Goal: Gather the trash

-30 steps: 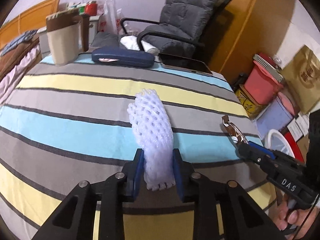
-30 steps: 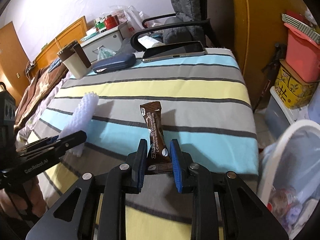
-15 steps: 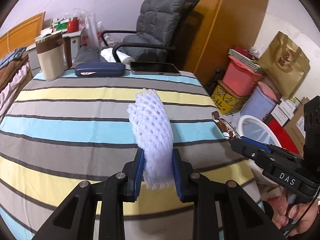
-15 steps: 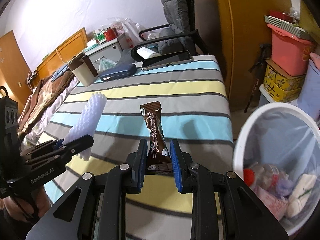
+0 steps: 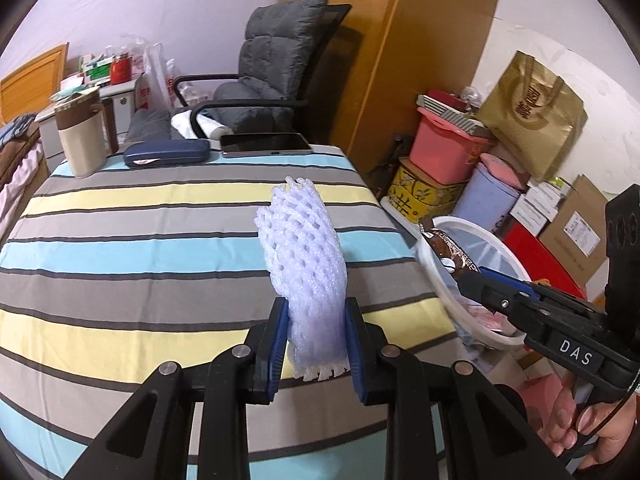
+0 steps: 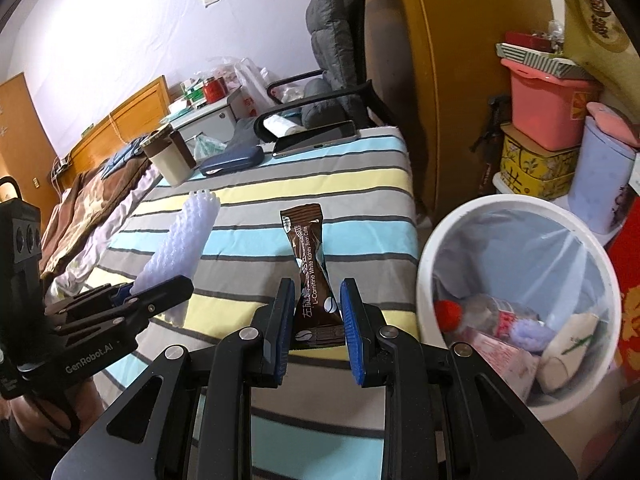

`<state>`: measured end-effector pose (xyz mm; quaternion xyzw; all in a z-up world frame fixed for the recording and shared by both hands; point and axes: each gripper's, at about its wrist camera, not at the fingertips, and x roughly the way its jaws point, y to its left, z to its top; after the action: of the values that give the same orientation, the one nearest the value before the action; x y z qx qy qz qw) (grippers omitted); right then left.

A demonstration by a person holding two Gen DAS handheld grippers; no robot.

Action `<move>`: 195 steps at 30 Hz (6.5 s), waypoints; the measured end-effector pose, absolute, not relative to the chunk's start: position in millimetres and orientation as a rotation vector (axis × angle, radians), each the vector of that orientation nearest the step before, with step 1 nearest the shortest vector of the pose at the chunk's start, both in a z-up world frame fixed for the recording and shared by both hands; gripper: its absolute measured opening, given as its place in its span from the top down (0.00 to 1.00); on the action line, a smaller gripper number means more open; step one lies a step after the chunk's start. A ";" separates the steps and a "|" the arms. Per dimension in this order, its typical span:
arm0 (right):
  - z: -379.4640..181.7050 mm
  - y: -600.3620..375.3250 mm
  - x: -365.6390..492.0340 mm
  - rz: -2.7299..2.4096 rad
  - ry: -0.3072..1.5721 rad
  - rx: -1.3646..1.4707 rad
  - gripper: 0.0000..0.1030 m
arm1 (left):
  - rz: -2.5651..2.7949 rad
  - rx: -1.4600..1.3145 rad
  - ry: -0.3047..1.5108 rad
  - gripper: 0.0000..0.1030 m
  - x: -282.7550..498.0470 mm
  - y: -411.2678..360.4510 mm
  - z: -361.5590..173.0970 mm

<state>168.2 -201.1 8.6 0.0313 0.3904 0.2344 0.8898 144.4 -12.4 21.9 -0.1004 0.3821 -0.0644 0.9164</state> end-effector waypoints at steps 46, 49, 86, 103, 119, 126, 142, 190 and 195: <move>-12.5 -322.6 172.8 0.197 0.830 0.218 0.75 | -0.476 -0.106 0.872 0.73 214.5 -165.9 6.3; -16.9 -328.1 175.6 0.184 0.844 0.230 0.75 | -0.494 -0.104 0.882 0.73 221.2 -173.9 2.1; -9.3 -318.4 158.2 0.208 0.823 0.233 0.65 | -0.479 -0.176 0.844 0.53 208.4 -155.4 9.9; 3.2 -281.3 109.8 0.251 0.770 0.157 0.54 | -0.344 -0.136 0.773 0.51 130.4 -106.1 25.2; 7.5 -255.2 77.2 0.271 0.721 0.080 0.54 | -0.282 -0.171 0.749 0.51 85.5 -71.6 23.1; 7.0 -249.4 73.1 0.277 0.718 0.073 0.54 | -0.268 -0.183 0.742 0.51 79.0 -65.3 22.6; 5.1 -244.1 71.6 0.280 0.727 0.074 0.54 | -0.257 -0.171 0.741 0.51 77.5 -67.3 23.3; 2.9 -242.3 73.8 0.288 0.734 0.076 0.54 | -0.198 -0.139 0.752 0.51 74.8 -63.2 18.7; 3.0 -242.3 74.0 0.287 0.735 0.076 0.54 | -0.193 -0.137 0.754 0.51 74.8 -63.8 18.8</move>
<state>74.0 -242.3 3.0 0.0371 0.3578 0.1399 0.9225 74.8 -63.8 18.8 -0.0667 0.3672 -0.0942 0.9229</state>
